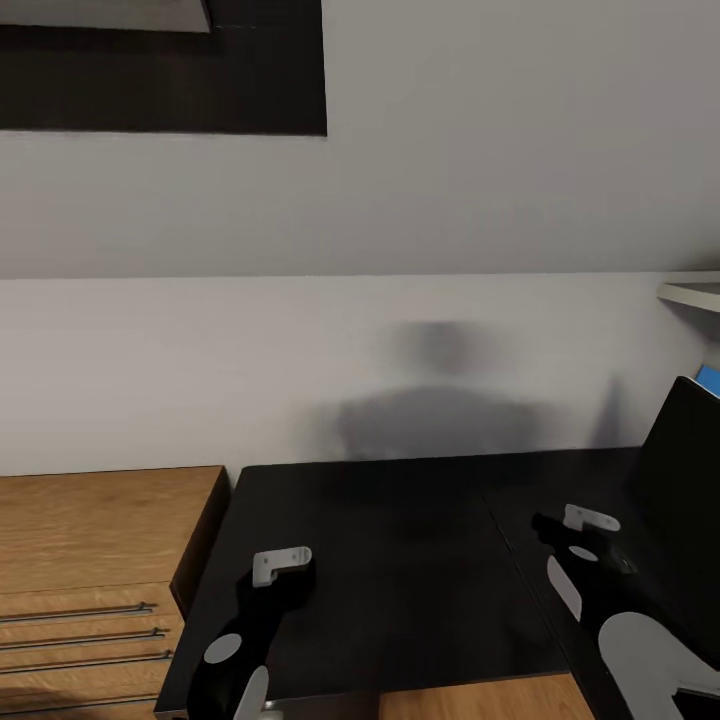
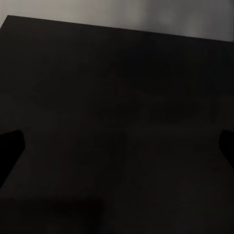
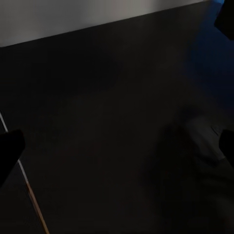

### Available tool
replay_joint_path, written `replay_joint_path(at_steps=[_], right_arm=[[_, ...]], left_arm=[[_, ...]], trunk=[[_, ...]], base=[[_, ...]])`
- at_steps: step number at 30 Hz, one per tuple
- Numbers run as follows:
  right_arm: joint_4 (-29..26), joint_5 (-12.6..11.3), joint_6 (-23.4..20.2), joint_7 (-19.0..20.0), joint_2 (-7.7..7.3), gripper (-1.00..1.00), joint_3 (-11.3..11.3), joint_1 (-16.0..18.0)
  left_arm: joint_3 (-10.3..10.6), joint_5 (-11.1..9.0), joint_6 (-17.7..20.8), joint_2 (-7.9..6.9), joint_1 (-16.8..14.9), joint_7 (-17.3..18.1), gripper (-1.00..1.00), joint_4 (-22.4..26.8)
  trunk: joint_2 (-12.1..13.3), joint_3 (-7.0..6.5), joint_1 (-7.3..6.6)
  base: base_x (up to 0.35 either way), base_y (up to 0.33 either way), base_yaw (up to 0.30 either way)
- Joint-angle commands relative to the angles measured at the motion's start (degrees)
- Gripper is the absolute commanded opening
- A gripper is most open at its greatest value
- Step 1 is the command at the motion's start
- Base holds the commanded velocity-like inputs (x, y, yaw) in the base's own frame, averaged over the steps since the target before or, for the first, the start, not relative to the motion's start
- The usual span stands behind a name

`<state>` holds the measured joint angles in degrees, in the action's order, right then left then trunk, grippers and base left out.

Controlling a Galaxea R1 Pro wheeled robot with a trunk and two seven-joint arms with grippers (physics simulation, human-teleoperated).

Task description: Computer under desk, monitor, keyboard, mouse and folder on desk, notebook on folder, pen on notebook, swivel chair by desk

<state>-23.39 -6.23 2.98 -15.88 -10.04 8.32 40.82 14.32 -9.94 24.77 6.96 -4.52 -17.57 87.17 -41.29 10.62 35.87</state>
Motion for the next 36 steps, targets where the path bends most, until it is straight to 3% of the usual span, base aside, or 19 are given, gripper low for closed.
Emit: replay_joint_path(at_steps=[1,6,10,22,36], right_arm=[[0.0,-0.6,0.3,-0.1,0.30,1.00,0.0,0.1],[-1.0,-0.5,0.3,-0.6,2.69,1.00,0.1,0.1],[-2.0,-0.6,0.2,-1.0,3.73,1.00,0.1,0.1],[-2.1,-0.4,-0.5,-1.1,3.96,1.00,0.1,0.0],[-1.9,-0.2,-0.5,-1.0,4.03,1.00,-0.1,0.0]], left_arm=[[0.1,-0.6,0.2,-0.01,0.0,-0.5,1.00,0.1],[0.0,-0.6,0.2,-0.01,0.0,-0.5,1.00,0.1],[0.0,-0.6,0.2,-0.01,0.0,-0.5,1.00,0.2],[0.0,-0.7,0.2,-0.01,0.0,-0.5,1.00,0.0],[-0.1,-0.8,0.2,-0.03,0.0,-0.5,1.00,0.0]], trunk=[[-0.1,0.09,0.01],[-0.1,0.09,0.01],[-0.1,0.09,0.01],[-0.1,0.07,0.01],[-0.1,-0.07,0.01]], base=[[0.000,0.000,0.000],[0.000,0.000,0.000],[0.000,0.000,0.000],[0.000,0.000,-0.022],[0.000,0.000,-0.247]])
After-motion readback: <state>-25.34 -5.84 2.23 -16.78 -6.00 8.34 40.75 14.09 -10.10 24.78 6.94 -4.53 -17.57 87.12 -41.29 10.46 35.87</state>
